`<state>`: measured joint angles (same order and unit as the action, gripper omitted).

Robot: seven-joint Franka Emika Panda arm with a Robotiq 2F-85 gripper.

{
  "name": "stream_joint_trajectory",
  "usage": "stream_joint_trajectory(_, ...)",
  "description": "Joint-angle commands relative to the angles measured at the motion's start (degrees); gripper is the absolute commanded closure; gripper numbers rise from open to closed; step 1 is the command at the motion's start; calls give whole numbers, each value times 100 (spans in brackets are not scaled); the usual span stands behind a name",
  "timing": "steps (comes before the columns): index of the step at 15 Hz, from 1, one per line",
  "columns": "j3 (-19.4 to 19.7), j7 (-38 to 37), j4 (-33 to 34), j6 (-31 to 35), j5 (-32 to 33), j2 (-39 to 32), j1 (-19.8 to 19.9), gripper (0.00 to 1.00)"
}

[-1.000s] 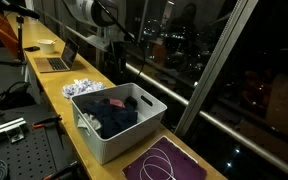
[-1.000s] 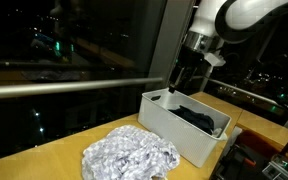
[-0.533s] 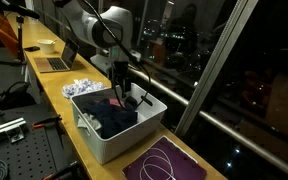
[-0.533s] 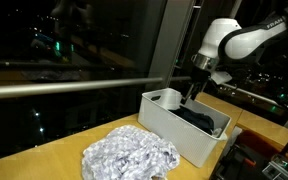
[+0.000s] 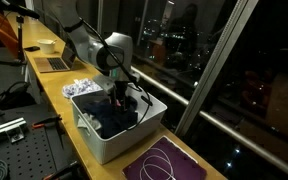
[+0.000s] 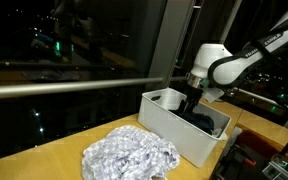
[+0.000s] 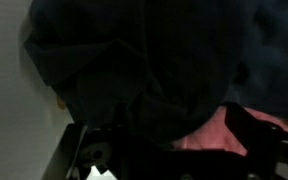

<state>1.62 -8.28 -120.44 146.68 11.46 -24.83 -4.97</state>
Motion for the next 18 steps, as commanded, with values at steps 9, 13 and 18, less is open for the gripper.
stream_joint_trajectory(9,128,-236,457,77,-9,-835,-289,40)
stream_joint_trajectory(13,73,-171,475,-10,-149,-706,-216,70)
stream_joint_trajectory(18,78,-216,449,-23,-212,-613,-212,100)
